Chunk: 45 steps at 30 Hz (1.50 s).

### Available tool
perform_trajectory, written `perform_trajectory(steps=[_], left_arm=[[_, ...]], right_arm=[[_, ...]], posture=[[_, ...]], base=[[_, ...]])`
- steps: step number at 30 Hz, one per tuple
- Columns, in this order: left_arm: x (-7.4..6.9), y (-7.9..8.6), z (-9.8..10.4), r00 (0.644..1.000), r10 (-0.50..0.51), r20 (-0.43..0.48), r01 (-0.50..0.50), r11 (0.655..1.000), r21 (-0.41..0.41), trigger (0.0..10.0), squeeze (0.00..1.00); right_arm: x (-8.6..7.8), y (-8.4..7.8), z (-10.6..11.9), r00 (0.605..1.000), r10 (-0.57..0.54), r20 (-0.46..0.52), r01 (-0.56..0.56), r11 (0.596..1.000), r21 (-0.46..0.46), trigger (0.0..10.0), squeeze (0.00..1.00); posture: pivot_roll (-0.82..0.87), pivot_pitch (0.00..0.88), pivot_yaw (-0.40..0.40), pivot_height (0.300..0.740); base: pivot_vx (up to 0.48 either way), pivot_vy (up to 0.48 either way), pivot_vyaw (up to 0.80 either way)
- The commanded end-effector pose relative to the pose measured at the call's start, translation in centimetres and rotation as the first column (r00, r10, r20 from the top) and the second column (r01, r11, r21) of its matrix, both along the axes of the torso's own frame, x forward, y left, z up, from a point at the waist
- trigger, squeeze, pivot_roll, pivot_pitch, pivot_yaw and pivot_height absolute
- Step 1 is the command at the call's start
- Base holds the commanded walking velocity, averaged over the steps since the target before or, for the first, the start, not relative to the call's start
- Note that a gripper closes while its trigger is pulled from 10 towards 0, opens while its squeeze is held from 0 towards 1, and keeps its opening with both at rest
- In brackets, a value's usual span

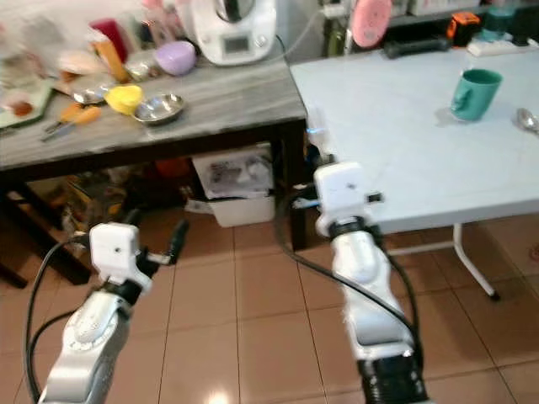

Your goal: Setting the table

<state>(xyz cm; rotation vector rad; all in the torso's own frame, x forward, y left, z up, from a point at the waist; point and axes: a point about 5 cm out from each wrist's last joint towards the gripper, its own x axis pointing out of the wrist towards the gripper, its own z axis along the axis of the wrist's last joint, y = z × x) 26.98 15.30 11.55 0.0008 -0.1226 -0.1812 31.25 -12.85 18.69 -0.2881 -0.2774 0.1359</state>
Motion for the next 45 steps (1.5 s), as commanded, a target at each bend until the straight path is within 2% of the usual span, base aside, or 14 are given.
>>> perform_trajectory(steps=[1,5,21,45], left_arm=[[0.12,-0.19,0.1,1.0,-0.003,0.0,0.003,1.0,-0.006,10.0,0.0],[0.13,-0.26,0.11,1.0,-0.007,-0.001,0.007,1.0,-0.008,10.0,0.0],[0.15,-0.59,0.06,1.0,-0.016,-0.005,0.016,1.0,-0.008,10.0,0.0],[-0.06,-0.83,-0.2,1.0,-0.018,-0.012,0.018,1.0,-0.011,10.0,0.0]], right_arm=[[0.02,-0.28,0.57,1.0,-0.009,0.025,0.009,1.0,-0.009,10.0,0.0],[-0.08,-0.24,0.68,0.999,-0.007,0.038,0.008,1.0,-0.029,10.0,0.0],[-0.16,-0.17,0.57,0.999,-0.007,0.034,0.008,1.0,-0.025,10.0,0.0],[-0.21,-0.45,0.0,1.0,-0.017,0.014,0.017,1.0,-0.019,10.0,0.0]], posture=[[-0.25,0.085,0.143,0.74],[-0.25,0.087,0.145,0.74],[-0.26,0.091,0.146,0.74],[-0.25,0.083,0.138,0.74]], base=[[0.412,0.0,0.0],[0.409,0.0,0.0],[0.408,0.0,0.53],[0.408,0.0,0.0]])
